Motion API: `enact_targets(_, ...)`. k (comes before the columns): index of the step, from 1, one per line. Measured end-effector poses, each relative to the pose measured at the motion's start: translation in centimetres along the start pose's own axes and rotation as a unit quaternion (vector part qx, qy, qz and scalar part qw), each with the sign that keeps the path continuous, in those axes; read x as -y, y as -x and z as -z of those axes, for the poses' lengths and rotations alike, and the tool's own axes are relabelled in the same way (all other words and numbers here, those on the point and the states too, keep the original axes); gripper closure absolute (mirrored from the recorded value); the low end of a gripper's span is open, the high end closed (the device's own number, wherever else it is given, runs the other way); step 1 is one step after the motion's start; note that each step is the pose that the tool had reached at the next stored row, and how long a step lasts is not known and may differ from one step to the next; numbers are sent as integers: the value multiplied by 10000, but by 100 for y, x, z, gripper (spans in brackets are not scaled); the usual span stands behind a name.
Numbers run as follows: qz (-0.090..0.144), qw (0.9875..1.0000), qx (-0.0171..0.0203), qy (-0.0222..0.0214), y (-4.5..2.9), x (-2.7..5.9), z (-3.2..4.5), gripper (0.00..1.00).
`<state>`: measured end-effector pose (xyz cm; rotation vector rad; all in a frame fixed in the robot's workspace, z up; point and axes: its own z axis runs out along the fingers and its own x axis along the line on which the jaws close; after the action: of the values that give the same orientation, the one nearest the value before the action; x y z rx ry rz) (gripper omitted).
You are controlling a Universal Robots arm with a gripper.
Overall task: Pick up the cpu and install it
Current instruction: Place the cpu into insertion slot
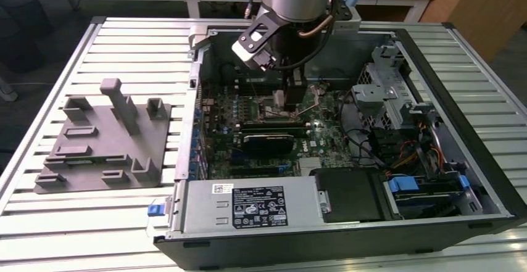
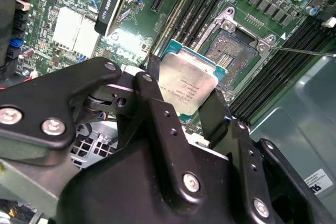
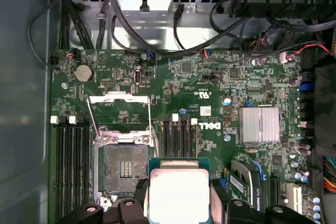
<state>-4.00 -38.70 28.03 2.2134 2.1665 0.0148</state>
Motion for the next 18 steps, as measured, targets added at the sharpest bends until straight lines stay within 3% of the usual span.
enact_targets(18,0,10000,0,-6,-2,3,-87,46)
